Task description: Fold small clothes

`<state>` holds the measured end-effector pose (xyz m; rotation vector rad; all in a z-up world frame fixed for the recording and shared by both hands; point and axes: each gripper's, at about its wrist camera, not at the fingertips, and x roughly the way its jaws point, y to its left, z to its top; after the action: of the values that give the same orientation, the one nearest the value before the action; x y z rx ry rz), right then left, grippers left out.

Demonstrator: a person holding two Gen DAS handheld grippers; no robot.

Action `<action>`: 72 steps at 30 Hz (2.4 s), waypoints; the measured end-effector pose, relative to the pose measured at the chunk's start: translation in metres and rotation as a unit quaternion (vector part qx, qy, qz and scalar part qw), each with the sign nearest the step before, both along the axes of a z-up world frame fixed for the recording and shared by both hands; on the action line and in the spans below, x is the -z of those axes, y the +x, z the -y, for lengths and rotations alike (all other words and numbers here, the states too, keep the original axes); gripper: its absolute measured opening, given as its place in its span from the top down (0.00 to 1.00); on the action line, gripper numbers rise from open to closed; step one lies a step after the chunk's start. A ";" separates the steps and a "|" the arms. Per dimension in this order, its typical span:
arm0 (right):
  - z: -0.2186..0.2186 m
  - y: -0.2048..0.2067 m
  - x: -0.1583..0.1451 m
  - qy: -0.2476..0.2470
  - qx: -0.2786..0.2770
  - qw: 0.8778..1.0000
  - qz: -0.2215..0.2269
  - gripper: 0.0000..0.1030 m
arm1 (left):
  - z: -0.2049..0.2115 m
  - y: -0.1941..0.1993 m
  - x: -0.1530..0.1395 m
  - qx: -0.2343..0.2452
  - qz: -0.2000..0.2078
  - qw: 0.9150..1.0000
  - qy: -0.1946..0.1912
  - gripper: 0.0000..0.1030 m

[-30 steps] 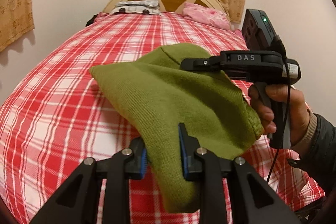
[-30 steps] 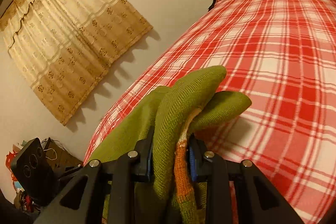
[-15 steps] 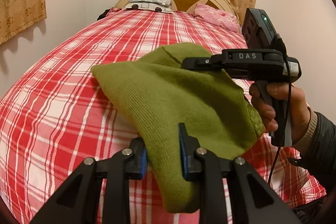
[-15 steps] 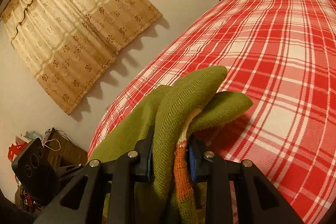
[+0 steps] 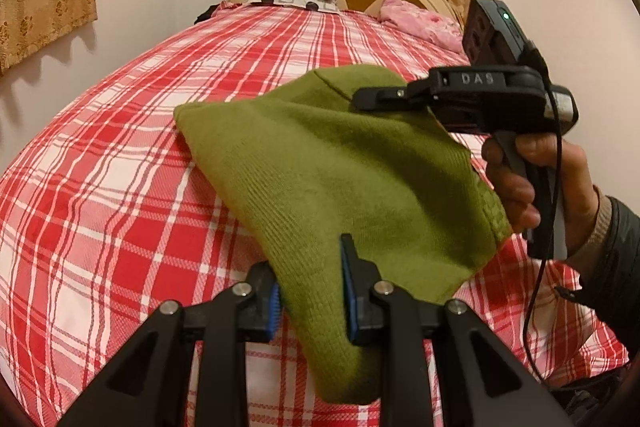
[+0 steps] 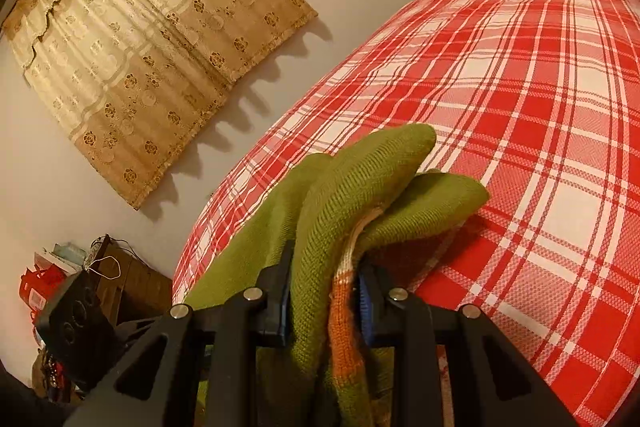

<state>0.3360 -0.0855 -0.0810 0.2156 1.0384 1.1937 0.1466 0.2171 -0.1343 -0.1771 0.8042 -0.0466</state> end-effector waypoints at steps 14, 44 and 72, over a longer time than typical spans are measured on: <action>0.008 0.017 0.030 -0.016 0.017 0.999 -0.026 0.74 | 0.004 0.001 0.021 0.008 -0.015 1.000 0.017 0.71; 0.039 -0.084 -0.003 -0.044 -0.039 0.997 0.059 0.63 | -0.038 0.025 0.013 -0.122 -0.036 0.987 0.103 0.18; 0.103 -0.183 -0.070 -0.081 0.125 0.967 0.205 0.39 | 0.020 -0.047 -0.052 -0.086 0.064 0.990 0.096 0.00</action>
<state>0.1533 -0.1884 -0.0105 -0.0306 0.7155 0.8716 0.0997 0.1968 -0.0824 -0.0598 0.6587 0.1797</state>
